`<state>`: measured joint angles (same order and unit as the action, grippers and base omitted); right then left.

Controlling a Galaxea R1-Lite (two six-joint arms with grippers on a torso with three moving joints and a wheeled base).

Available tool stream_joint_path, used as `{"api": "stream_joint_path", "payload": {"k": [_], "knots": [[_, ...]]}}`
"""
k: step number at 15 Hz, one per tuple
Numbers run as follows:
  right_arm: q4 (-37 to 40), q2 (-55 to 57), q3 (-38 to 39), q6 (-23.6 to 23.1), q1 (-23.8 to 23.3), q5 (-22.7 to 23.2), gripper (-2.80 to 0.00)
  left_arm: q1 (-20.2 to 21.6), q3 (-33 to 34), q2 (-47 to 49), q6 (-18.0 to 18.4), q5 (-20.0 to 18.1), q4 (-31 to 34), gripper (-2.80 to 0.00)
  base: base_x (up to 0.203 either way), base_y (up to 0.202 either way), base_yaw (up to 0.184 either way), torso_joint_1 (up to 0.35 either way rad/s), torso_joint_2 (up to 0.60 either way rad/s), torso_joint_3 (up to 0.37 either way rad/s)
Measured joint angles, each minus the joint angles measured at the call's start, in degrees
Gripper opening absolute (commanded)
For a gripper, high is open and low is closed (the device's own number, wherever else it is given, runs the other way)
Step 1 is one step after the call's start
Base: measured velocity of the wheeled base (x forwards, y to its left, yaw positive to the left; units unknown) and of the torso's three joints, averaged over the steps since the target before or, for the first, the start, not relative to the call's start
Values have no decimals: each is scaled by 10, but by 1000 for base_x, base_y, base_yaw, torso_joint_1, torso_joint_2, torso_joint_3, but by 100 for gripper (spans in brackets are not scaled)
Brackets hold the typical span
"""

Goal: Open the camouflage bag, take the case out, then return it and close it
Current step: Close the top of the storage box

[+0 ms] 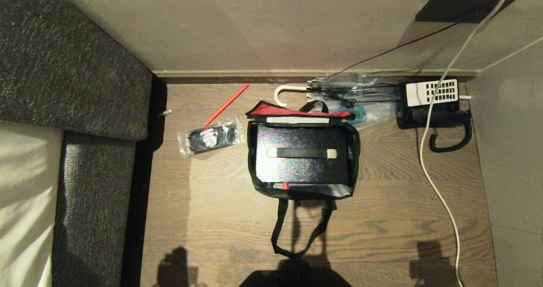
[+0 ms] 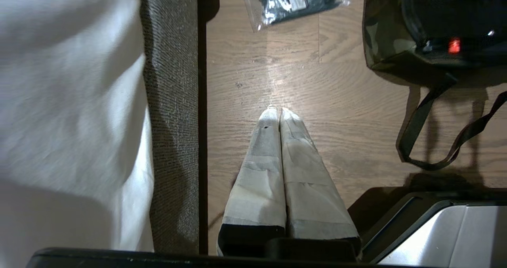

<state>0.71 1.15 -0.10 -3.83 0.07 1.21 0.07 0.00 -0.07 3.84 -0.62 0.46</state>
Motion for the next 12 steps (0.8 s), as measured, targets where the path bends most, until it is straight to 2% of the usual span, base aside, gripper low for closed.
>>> {"api": "stream_joint_path", "payload": {"k": [10,12], "knots": [[-2,0,0,0,0,0,-280,0,0,0,0,-1,-1,-280,0,0,0,2,4,199],[-3,0,0,0,0,0,-280,0,0,0,3,-1,-3,-280,0,0,0,4,3,88]]}}
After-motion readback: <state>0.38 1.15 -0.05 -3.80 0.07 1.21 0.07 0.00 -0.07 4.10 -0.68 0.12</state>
